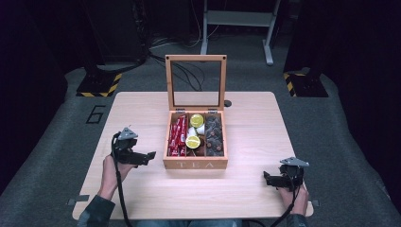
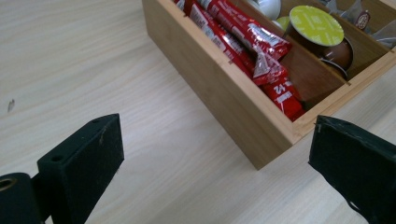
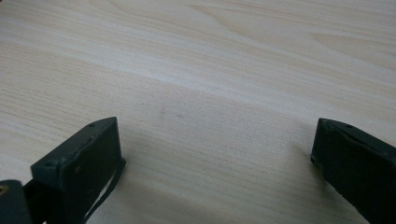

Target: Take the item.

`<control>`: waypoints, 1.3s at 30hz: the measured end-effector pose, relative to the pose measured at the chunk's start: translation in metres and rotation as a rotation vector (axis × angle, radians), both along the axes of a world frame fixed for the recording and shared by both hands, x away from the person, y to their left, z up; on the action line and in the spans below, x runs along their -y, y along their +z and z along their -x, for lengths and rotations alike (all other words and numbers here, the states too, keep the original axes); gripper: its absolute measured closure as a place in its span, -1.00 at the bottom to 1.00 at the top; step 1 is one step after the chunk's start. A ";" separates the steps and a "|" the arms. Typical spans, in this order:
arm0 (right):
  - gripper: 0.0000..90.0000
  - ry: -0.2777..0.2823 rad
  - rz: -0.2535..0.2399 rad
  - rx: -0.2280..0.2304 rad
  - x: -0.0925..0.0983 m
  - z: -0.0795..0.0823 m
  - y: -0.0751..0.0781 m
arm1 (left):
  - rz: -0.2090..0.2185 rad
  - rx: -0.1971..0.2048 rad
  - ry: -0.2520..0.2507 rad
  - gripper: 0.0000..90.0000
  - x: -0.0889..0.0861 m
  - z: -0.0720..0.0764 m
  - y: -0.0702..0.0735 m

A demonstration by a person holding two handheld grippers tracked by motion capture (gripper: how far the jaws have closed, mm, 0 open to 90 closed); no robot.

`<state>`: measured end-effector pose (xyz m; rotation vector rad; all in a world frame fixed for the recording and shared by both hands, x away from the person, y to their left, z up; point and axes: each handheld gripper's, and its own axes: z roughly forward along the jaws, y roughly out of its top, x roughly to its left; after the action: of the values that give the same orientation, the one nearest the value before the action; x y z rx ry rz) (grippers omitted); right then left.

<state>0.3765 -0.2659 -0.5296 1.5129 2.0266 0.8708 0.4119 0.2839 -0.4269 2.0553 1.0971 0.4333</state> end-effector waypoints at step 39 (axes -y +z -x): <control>-0.91 0.018 0.005 0.009 0.001 0.001 0.000 | -0.075 -0.036 -0.193 -0.98 0.138 -0.058 -0.005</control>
<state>0.3759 -0.2673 -0.5292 1.4877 2.0378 0.8779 0.4694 0.1460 -0.4316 2.2185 0.9036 0.3463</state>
